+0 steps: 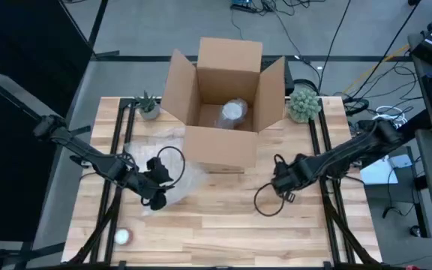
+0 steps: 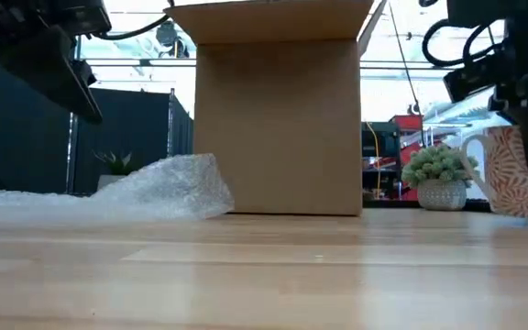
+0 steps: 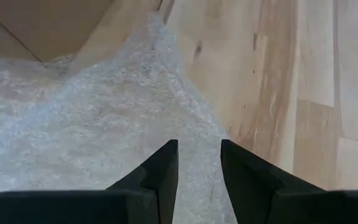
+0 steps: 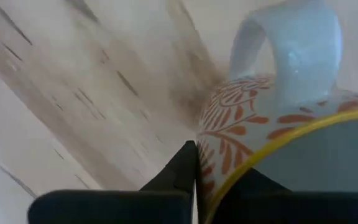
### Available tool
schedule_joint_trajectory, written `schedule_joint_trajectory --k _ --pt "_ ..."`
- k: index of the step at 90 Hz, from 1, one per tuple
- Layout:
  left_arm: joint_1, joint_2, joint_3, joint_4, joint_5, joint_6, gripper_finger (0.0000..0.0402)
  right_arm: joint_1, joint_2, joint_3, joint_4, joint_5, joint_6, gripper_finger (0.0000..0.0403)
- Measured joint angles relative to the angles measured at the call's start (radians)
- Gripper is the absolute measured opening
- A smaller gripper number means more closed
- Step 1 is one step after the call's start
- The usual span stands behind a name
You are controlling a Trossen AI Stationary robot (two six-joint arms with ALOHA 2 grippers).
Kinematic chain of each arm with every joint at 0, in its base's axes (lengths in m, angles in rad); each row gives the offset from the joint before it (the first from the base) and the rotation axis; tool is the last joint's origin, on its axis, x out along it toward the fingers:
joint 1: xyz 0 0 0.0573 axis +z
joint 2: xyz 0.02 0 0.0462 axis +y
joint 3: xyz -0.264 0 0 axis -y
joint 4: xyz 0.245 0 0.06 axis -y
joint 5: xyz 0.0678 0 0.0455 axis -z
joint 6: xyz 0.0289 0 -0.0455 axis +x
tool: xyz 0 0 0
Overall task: Wrap mug
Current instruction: Move the cup to the middle right, then wrap the orange cup with the bubble wrap
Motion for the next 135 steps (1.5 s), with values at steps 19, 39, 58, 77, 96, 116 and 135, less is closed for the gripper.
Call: schedule_joint_trajectory --k 19,39,58,77,96,116,135 --pt "0.000 0.000 0.000 0.000 0.000 0.000 0.0109 -0.028 -0.007 -0.010 0.014 0.025 -0.009 0.0056" --pt "0.000 0.000 0.000 -0.001 0.000 -0.001 0.0109 -0.028 -0.009 -0.001 -0.001 0.020 0.001 0.0134" --pt "0.000 -0.008 0.007 -0.007 0.000 -0.028 0.0109 -0.027 -0.072 0.148 -0.114 -0.006 0.004 0.0206" --pt "0.053 -0.011 0.051 -0.139 -0.032 -0.059 0.0109 0.013 -0.157 0.334 -0.138 0.027 0.026 0.0228" --pt "0.216 -0.013 0.037 -0.356 -0.075 -0.152 0.0109 0.138 -0.177 0.306 0.217 0.258 -0.071 0.0228" --pt "0.472 -0.005 -0.003 -0.298 0.053 0.000 0.0146 0.221 -0.071 0.131 0.733 0.369 -0.177 0.0228" --pt "0.661 -0.001 -0.070 -0.197 0.135 0.129 0.0202 0.257 0.144 0.050 1.166 0.419 -0.242 0.0228"
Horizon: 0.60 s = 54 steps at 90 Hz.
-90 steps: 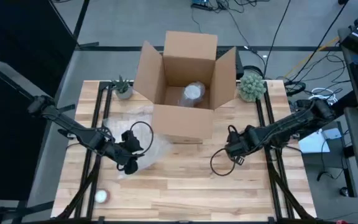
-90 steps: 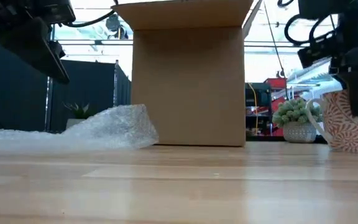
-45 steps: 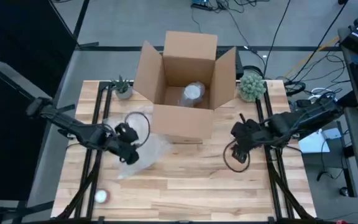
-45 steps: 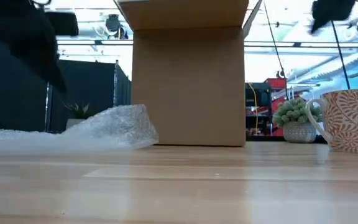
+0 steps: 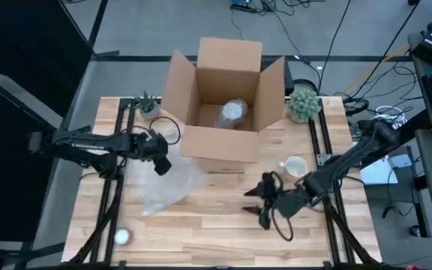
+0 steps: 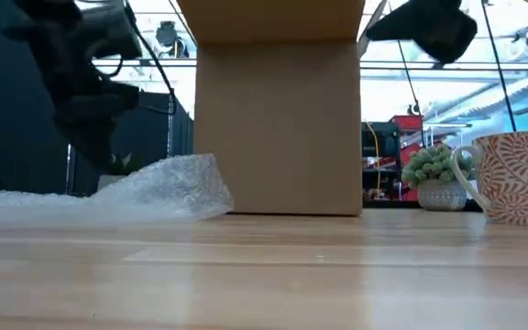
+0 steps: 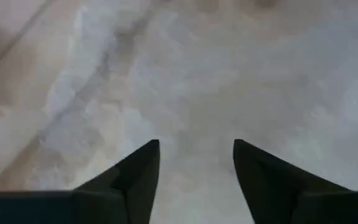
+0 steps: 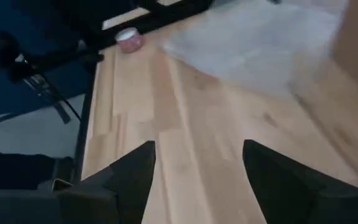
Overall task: Wrap mug
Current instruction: Wrap the orange cup with the bubble wrap
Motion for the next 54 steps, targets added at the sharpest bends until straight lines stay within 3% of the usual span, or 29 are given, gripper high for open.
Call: schedule_joint_trajectory --k 14,26,45,54 --pt "0.054 0.020 -0.068 0.035 0.049 0.011 0.0207 0.013 0.175 0.000 0.323 0.043 -0.084 0.0228" --pt "0.061 0.027 -0.074 0.080 0.051 0.029 0.0195 0.014 0.253 0.000 0.527 0.043 -0.153 0.0228" --pt "0.060 0.029 -0.083 0.112 0.096 0.032 0.0091 0.020 0.279 0.000 0.570 0.043 -0.260 0.0228" --pt "0.062 0.033 -0.092 0.111 0.045 0.031 0.0044 0.019 0.279 0.001 0.549 0.043 -0.259 0.0228"
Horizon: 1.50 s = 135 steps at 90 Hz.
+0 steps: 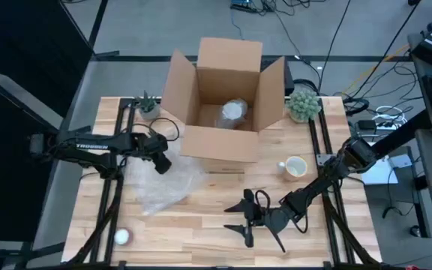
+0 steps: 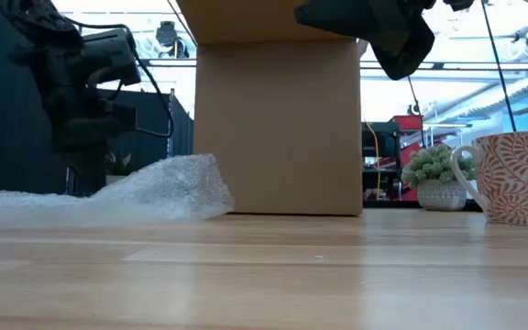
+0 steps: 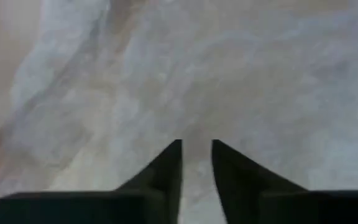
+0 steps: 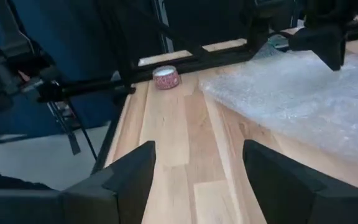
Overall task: Wrap mug
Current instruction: Wrap the orange cup with the bubble wrap
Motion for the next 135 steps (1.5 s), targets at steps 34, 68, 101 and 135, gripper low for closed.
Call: schedule_joint_trajectory --k 34,68,101,135 --pt "0.000 0.058 0.000 0.034 0.041 0.002 0.0115 0.012 0.000 0.000 -0.028 0.001 0.004 0.0228" --pt "-0.005 0.165 0.003 0.077 0.061 0.035 0.0158 0.013 0.000 0.000 -0.069 0.000 0.035 0.0228" --pt "-0.093 0.114 0.110 -0.035 0.080 -0.003 0.0012 0.013 0.000 0.000 -0.092 0.000 0.060 0.0228" --pt "-0.120 0.107 0.130 -0.050 0.088 -0.003 0.0015 0.013 0.000 0.000 -0.104 0.000 0.080 0.0228"
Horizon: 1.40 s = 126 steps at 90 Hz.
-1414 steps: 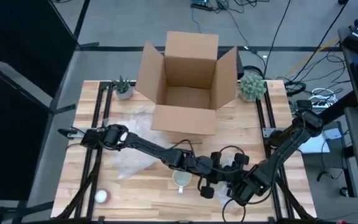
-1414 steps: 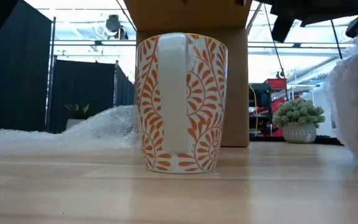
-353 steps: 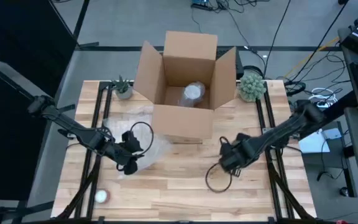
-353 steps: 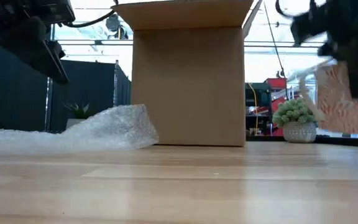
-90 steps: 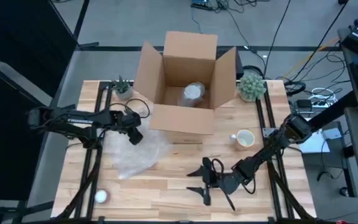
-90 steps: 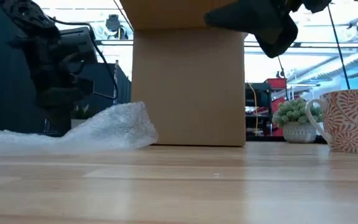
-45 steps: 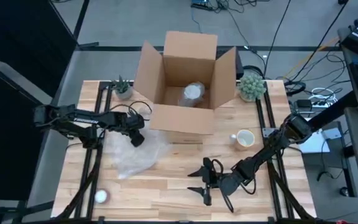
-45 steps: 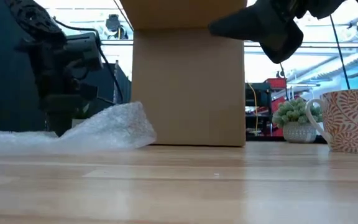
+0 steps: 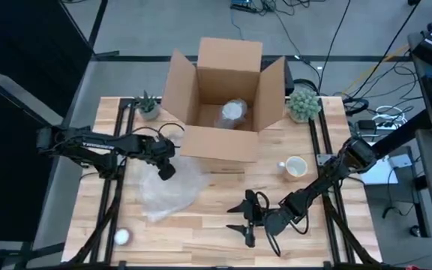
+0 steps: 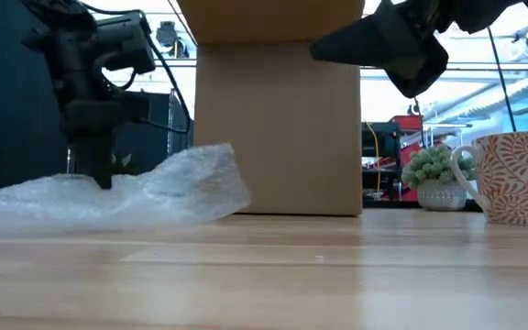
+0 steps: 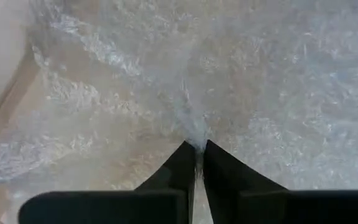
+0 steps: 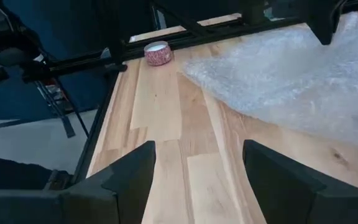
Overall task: Wrap mug
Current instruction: Wrap the orange cup with the bubble wrap
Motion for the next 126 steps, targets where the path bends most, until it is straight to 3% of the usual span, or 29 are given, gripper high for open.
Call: schedule_joint_trajectory --k 16,43,55,68,86,94,106,126 --pt "0.008 0.000 0.000 0.002 0.000 0.000 0.0030 0.000 0.000 0.000 -0.004 0.000 0.000 0.0228" --pt "0.014 0.000 -0.046 0.005 -0.003 -0.050 0.0108 0.000 0.000 0.000 -0.010 0.000 0.004 0.0228" --pt "0.014 0.005 -0.051 0.011 -0.003 -0.052 0.0115 0.000 0.000 0.000 -0.014 0.000 0.004 0.0228" --pt "0.013 0.005 -0.049 0.038 0.013 -0.051 0.0098 0.000 0.000 0.000 -0.018 0.000 0.004 0.0228" --pt "0.008 0.005 -0.046 0.048 0.025 -0.036 0.0015 -0.002 0.000 0.000 -0.047 0.000 0.018 0.0228" --pt "0.008 0.005 -0.045 0.047 0.002 -0.019 0.0005 -0.002 0.000 0.000 -0.059 0.000 0.033 0.0228" --pt "0.008 0.005 -0.045 0.039 -0.004 -0.020 0.0039 -0.002 0.000 0.000 -0.059 0.000 0.034 0.0228" --pt "0.006 0.005 -0.069 0.024 0.003 -0.026 0.0137 -0.002 0.000 0.000 -0.061 0.000 0.041 0.0228"
